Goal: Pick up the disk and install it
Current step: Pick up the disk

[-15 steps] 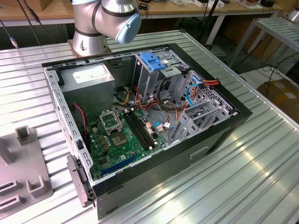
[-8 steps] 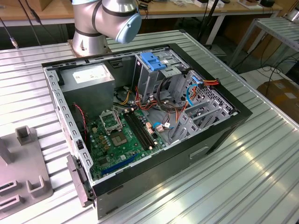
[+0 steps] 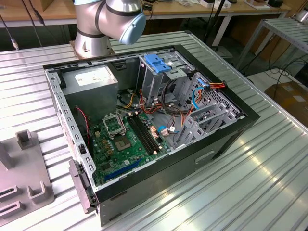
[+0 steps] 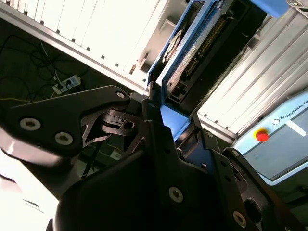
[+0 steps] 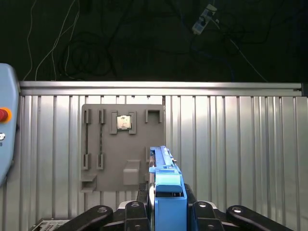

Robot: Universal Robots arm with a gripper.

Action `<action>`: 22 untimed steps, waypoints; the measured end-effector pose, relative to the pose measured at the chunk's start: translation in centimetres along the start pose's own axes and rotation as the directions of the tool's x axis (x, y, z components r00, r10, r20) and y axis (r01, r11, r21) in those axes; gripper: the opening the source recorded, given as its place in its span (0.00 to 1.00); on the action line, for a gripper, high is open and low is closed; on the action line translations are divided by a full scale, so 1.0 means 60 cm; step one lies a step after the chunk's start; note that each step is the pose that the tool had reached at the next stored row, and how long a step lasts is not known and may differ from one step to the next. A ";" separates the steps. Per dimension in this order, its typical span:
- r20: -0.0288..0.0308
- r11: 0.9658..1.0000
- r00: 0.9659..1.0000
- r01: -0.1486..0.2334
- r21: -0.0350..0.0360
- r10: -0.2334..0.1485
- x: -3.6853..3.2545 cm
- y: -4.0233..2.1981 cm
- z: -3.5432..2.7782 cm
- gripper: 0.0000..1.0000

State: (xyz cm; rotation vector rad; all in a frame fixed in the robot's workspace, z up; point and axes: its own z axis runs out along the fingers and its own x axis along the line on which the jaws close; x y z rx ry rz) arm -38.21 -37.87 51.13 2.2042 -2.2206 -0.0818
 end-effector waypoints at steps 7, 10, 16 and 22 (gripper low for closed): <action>0.000 1.000 1.000 0.000 0.000 0.000 0.000 -0.032 -0.001 0.37; 0.000 1.000 1.000 0.000 0.000 0.000 0.000 -0.047 -0.001 0.37; 0.000 1.000 1.000 0.000 0.000 0.000 -0.001 -0.071 -0.002 0.37; 0.000 1.000 1.000 0.000 0.000 0.000 -0.001 -0.094 -0.003 0.37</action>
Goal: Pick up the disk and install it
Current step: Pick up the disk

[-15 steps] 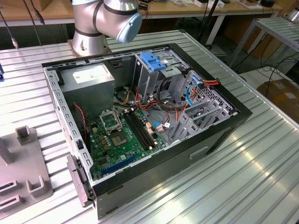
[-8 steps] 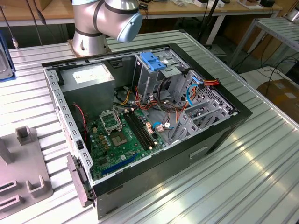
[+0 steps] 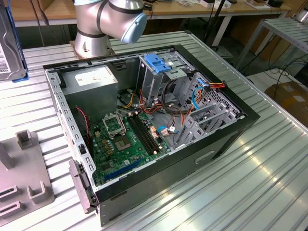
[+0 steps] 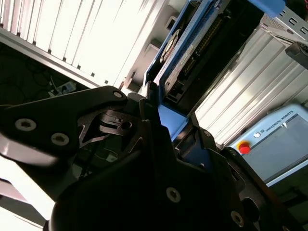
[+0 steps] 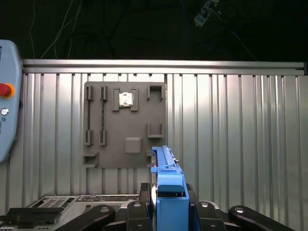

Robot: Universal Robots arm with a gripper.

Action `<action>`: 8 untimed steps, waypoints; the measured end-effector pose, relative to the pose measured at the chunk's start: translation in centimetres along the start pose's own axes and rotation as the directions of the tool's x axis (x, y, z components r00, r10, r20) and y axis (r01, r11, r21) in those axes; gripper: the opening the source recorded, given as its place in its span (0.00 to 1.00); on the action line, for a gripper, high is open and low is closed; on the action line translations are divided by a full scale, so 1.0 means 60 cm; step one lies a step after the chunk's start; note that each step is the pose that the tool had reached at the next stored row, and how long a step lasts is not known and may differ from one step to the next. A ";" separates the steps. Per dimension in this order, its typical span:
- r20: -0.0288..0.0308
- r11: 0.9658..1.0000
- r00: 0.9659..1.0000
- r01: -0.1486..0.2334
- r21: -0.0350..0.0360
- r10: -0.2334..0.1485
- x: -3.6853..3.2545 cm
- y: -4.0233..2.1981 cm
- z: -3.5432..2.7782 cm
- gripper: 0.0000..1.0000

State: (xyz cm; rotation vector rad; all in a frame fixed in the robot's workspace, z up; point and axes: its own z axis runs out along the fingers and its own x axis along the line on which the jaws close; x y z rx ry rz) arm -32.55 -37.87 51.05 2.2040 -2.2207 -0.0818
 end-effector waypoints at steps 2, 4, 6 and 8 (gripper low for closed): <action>0.000 1.000 1.000 0.000 0.000 0.000 0.000 -0.007 0.000 0.37; 0.000 1.000 1.000 0.000 0.000 0.000 0.000 -0.014 0.000 0.37; 0.000 1.000 1.000 0.000 0.000 0.000 0.000 -0.024 -0.001 0.37; 0.000 1.000 1.000 0.000 0.000 0.000 0.000 -0.036 -0.001 0.37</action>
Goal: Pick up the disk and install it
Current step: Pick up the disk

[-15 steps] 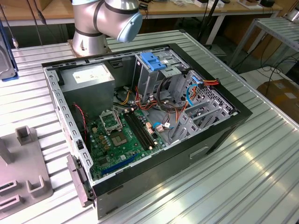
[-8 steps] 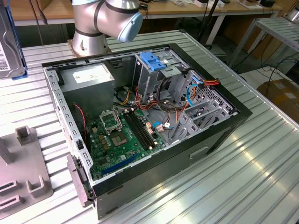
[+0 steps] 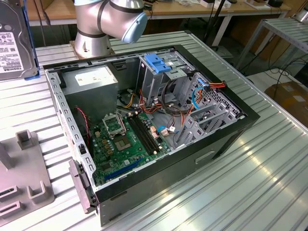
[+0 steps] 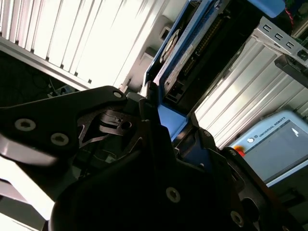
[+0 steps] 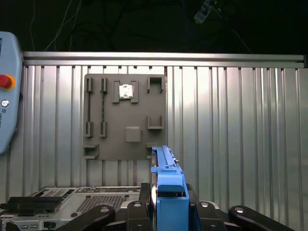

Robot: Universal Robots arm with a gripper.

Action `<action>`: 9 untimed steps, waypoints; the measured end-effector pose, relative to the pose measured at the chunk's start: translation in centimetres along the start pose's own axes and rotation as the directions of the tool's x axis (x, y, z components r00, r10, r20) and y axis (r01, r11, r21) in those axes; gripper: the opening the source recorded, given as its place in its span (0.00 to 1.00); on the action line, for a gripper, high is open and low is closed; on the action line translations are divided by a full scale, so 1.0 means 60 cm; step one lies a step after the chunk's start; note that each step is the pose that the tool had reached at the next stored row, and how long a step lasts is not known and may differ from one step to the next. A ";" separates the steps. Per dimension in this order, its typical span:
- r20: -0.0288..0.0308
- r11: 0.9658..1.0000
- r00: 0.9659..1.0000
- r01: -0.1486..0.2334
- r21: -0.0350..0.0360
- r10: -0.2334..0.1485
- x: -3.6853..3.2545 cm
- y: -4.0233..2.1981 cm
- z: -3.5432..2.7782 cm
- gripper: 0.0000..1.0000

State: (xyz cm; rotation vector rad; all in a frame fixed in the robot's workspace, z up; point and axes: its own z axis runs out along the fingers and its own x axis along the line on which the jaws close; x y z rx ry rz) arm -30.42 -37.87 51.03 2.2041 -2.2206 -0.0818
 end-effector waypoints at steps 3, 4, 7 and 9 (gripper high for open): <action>0.000 1.000 1.000 0.000 0.000 0.000 0.000 -0.014 0.000 0.37; 0.000 1.000 1.000 0.000 0.000 0.000 0.000 -0.018 0.000 0.37; 0.000 1.000 1.000 0.000 0.000 0.000 0.000 -0.026 -0.001 0.37; 0.000 1.000 1.000 0.000 0.000 0.000 0.001 -0.032 -0.001 0.37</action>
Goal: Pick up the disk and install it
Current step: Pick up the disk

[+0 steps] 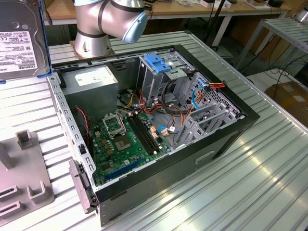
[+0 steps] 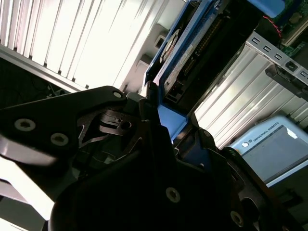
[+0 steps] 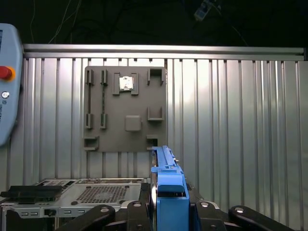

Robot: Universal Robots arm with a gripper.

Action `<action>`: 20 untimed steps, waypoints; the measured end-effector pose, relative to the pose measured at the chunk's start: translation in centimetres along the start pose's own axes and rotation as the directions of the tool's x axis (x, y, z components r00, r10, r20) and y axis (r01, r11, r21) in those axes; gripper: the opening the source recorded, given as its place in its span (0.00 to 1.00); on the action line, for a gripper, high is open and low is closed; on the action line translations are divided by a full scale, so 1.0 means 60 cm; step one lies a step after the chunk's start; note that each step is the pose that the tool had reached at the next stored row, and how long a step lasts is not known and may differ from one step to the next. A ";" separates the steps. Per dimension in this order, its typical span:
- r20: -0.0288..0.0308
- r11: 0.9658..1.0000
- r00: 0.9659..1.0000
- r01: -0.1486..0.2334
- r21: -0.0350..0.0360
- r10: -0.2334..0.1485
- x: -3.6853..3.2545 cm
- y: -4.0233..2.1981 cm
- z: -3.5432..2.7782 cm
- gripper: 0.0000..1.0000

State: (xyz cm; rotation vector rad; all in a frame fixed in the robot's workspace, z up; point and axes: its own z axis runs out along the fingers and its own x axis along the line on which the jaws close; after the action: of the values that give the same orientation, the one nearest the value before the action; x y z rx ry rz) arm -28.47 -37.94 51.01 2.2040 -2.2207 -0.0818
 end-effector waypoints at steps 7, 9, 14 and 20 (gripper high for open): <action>0.000 1.000 1.000 0.000 0.000 0.000 0.005 -0.016 -0.001 0.37; 0.000 1.000 1.000 0.000 0.000 0.000 0.007 -0.020 -0.001 0.37; 0.000 1.000 1.000 0.000 0.000 0.000 0.011 -0.029 -0.002 0.37; 0.000 1.000 1.000 0.000 0.000 0.000 0.014 -0.040 -0.002 0.37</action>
State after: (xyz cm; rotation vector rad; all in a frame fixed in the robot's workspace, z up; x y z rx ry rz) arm -26.09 -38.82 51.01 2.2041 -2.2206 -0.0818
